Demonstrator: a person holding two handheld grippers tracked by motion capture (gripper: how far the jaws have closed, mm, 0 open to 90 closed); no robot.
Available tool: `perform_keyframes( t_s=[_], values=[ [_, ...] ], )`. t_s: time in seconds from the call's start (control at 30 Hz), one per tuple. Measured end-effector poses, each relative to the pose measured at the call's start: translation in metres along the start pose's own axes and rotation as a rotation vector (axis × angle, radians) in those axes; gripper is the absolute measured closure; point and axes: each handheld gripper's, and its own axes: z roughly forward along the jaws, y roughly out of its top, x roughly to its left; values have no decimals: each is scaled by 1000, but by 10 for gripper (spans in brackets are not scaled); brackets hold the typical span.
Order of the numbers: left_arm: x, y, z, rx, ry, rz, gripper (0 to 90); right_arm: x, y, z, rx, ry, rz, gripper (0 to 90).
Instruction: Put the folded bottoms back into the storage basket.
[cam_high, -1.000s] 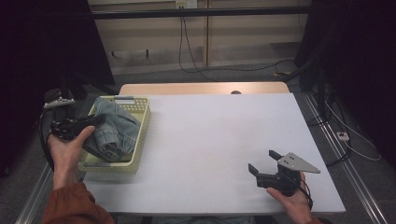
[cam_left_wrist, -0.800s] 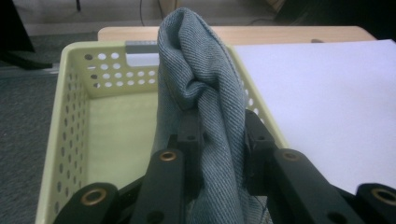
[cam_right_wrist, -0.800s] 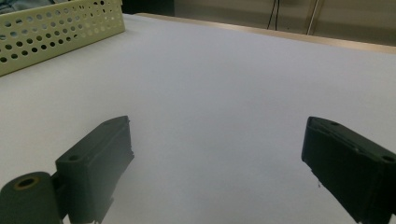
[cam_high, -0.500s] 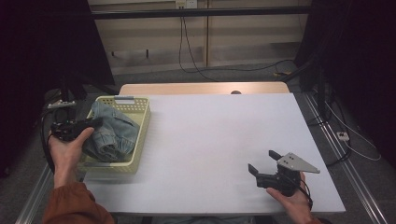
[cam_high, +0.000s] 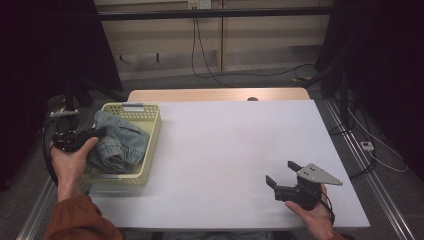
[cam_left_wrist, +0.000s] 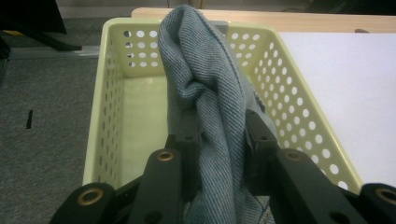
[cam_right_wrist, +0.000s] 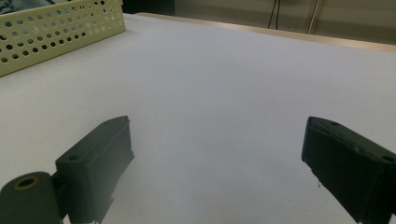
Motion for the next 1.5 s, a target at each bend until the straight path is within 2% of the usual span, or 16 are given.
perform_keyframes(
  t_s=[0.3,0.6,0.8,0.9,1.37,1.47,1.5],
  values=[
    [-2,0,3,23,77,29,713,0,0,0,0,-1,0,86],
    [4,-3,6,15,81,-4,707,0,0,0,2,0,-1,86],
    [9,-5,9,19,108,-13,704,0,0,0,2,0,-1,86],
    [11,-6,12,33,134,-25,704,0,0,1,4,2,-4,86],
    [25,-10,23,58,157,-64,694,-2,0,2,9,3,-4,86],
    [26,-10,27,84,161,-47,693,-2,0,2,9,2,0,86],
    [25,-10,28,82,160,-52,693,-2,0,2,9,2,-1,86]
  ],
)
